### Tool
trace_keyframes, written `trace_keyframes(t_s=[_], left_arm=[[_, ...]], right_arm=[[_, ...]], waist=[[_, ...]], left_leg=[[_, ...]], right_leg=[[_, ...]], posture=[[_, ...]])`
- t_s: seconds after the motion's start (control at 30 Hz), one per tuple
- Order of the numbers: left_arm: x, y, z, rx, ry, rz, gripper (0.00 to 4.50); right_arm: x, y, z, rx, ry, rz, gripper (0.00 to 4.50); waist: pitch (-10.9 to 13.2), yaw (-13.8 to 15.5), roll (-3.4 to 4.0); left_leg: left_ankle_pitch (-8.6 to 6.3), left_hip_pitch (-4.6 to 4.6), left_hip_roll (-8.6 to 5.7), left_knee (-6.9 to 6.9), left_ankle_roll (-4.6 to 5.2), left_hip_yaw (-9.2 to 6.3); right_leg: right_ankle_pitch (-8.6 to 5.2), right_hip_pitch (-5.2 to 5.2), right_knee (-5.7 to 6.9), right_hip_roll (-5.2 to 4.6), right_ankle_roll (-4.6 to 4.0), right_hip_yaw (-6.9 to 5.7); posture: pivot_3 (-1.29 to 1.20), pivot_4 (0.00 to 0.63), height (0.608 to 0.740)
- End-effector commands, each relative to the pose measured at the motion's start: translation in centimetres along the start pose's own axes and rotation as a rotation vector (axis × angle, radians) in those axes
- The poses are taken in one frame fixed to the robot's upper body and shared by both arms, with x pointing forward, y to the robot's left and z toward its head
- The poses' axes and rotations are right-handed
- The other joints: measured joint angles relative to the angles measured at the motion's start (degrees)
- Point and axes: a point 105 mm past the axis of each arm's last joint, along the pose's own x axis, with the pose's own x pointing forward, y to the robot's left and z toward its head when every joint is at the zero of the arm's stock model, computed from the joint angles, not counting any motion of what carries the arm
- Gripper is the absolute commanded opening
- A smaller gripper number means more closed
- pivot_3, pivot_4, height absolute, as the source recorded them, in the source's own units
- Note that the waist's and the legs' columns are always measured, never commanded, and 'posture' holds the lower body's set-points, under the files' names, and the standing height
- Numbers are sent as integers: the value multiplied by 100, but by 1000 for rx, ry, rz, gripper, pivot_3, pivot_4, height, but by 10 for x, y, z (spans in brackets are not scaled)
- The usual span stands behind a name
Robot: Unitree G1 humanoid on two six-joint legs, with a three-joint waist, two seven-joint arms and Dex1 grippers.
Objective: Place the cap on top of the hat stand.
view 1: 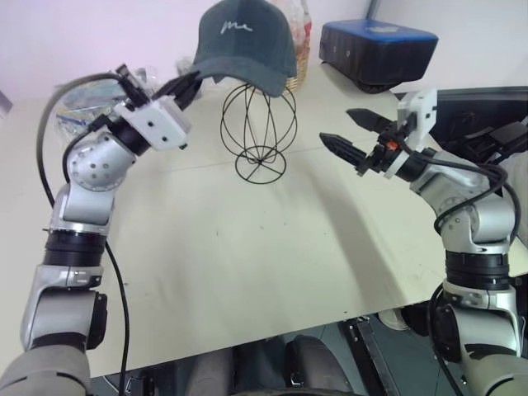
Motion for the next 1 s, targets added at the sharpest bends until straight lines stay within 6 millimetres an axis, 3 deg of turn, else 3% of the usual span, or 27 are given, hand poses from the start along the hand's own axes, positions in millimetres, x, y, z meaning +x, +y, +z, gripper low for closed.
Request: trace_keyframes(t_s=[0.03,0.57,0.83,1.0], left_arm=[[4,2,18,2,-46,39,25],[1,-22,31,-75,-25,20,25],[-8,-29,26,-11,11,12,25],[-13,-44,25,45,19,-2,25]], right_arm=[[-3,4,15,-49,-37,11,4500],[-4,6,11,-50,-23,20,4500],[-3,7,10,-48,-21,26,4500],[-3,8,10,-46,-21,30,4500]], waist=[[0,4,0],[0,-6,0],[0,-2,0],[0,-4,0]], left_leg=[[0,0,0,1,0,0],[-1,0,0,4,3,1],[-3,0,0,4,6,0],[-4,0,0,4,8,0]], right_leg=[[0,0,1,0,0,0],[0,-1,5,1,0,3],[0,-1,5,1,0,3],[0,-1,5,1,0,3]], posture=[[0,150,740],[0,150,740],[0,150,740],[0,150,740]])
